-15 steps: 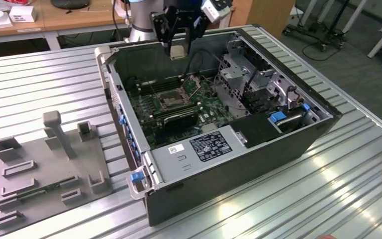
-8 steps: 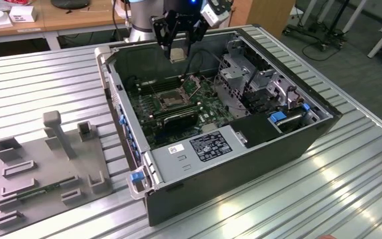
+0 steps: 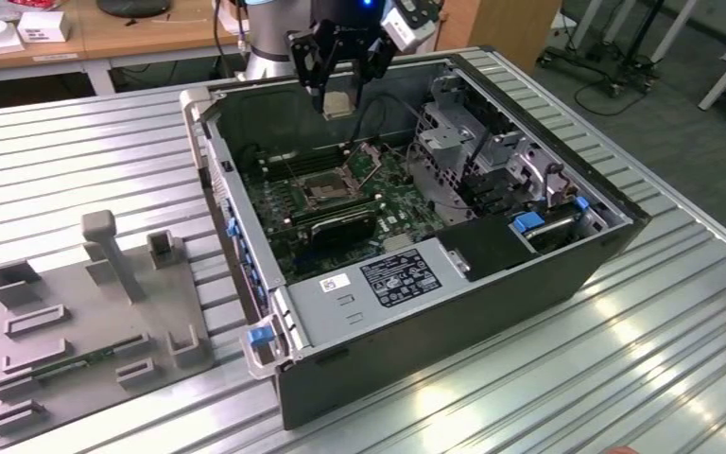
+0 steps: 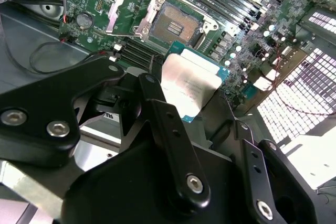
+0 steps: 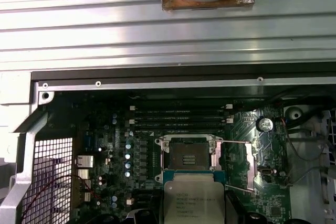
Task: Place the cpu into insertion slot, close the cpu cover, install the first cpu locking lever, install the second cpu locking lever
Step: 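Place the cpu into insertion slot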
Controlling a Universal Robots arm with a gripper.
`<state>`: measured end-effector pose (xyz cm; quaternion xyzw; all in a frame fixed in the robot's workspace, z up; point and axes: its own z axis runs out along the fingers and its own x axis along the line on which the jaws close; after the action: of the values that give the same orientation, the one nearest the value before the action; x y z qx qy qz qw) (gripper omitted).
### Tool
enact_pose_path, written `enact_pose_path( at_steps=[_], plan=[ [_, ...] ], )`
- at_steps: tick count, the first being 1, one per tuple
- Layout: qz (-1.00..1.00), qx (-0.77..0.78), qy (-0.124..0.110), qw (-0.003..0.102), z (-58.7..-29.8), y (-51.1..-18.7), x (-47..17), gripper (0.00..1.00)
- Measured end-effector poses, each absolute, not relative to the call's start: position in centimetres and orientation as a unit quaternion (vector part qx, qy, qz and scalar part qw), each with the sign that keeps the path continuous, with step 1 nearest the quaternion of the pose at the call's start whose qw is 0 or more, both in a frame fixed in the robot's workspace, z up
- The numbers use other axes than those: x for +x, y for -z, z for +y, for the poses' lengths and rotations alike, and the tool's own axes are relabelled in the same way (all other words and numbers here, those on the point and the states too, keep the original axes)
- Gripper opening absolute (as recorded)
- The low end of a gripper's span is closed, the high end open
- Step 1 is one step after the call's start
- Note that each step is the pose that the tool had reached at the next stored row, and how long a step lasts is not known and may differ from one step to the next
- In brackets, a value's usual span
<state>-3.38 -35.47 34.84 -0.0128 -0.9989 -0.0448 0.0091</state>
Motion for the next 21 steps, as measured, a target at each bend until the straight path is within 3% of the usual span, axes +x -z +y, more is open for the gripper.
enact_pose_path(
  at_steps=[21],
  plan=[
    [-0.999, -0.013, 0.045, 0.009, -35.47, -34.42, -3.38, 0.54]
  ],
)
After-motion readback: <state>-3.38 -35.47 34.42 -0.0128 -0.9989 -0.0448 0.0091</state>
